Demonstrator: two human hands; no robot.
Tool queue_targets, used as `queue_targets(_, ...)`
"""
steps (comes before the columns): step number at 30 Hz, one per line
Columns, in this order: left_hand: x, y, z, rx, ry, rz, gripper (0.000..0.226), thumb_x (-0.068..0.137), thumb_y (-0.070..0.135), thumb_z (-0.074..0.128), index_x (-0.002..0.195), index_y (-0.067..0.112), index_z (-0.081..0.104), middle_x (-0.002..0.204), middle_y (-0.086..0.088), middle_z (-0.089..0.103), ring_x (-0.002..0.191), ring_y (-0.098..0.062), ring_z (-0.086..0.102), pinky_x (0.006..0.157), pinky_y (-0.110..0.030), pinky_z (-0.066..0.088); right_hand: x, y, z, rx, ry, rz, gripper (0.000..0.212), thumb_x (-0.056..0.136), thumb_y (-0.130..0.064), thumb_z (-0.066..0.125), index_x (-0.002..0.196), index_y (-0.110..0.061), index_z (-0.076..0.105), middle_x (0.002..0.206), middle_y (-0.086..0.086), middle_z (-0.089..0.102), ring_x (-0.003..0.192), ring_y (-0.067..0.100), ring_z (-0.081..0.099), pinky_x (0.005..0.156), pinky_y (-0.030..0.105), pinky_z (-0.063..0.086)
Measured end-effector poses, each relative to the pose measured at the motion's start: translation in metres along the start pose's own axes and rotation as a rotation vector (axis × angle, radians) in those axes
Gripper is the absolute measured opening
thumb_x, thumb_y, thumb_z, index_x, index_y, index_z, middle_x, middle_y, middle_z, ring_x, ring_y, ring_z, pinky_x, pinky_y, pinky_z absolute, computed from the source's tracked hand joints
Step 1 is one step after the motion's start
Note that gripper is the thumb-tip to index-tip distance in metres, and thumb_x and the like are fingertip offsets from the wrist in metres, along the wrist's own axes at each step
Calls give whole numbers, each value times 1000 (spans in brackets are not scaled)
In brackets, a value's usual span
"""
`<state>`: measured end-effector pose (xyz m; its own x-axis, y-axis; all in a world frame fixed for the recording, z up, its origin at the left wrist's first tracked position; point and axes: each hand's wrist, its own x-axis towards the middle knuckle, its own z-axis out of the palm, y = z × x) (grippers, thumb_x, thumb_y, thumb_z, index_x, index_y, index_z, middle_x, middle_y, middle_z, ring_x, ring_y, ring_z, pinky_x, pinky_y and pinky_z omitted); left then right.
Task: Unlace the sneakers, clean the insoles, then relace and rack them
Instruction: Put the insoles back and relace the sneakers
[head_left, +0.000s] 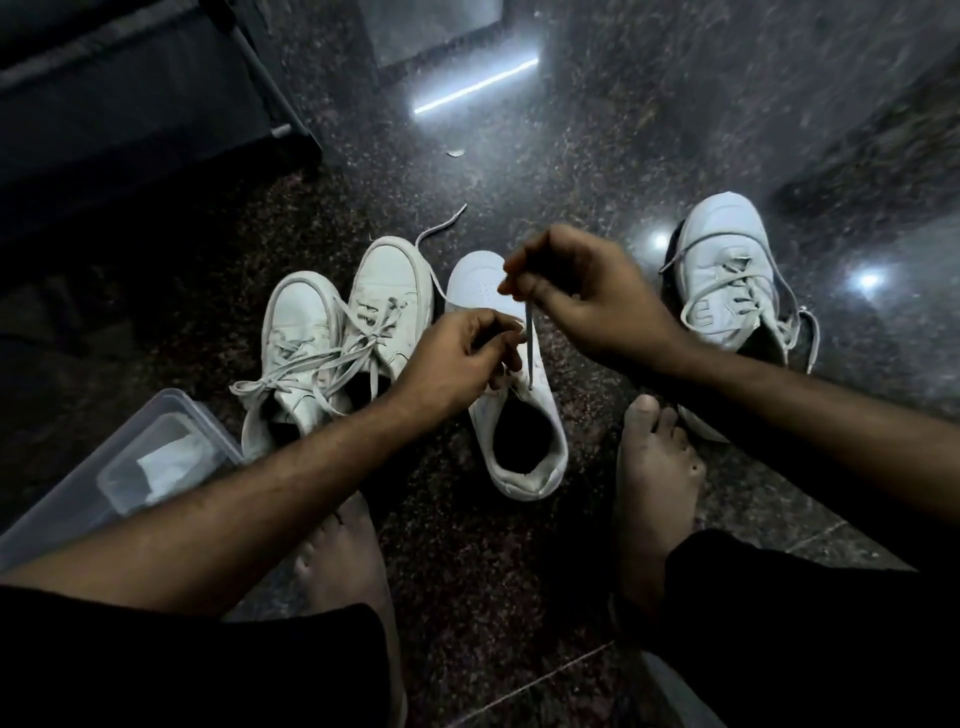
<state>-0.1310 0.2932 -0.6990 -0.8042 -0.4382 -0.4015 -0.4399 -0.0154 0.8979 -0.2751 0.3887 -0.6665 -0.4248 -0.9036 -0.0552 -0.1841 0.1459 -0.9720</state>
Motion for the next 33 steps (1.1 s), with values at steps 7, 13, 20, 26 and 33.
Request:
queue_targets(7,-8,22,3,-83,-106,88,24,96,-9,48,81,-9,66,63,-14,65,51,-22,55,50,-28,45,7,-17,12,-378,-56,-120,20,92,-5,56,105,-17,67,96,-8,72,88,4,68,78,33,55)
queue_targets(13,-9,17,-3,-247,31,-48,27,103,10,52,85,-6,63,65,-9,63,44,-12,52,43,-22,41,-1,-4,2,-393,-141,32,37,103,-30,47,138,-18,41,107,1,71,61,5,69,52,16,52)
queue_targets(20,-9,20,-13,-379,-2,-309,19,96,12,57,90,0,71,70,-13,70,62,-23,66,55,-26,49,-14,7,5,-762,-249,-238,27,91,-32,64,114,-18,59,107,-3,64,88,13,62,69,38,54)
queue_targets(26,-11,15,-14,-201,91,-115,12,96,17,64,100,12,55,78,-15,70,67,-24,66,65,-37,51,-9,0,-5,-1076,-260,-219,22,96,-37,50,108,-28,65,99,-3,62,85,22,63,56,38,52)
queue_targets(33,-20,10,-22,464,43,344,24,73,33,89,89,21,74,87,5,63,72,-7,62,66,-20,45,0,10,-10,-394,-425,316,20,98,-26,58,96,-14,73,83,1,74,74,8,63,74,37,52)
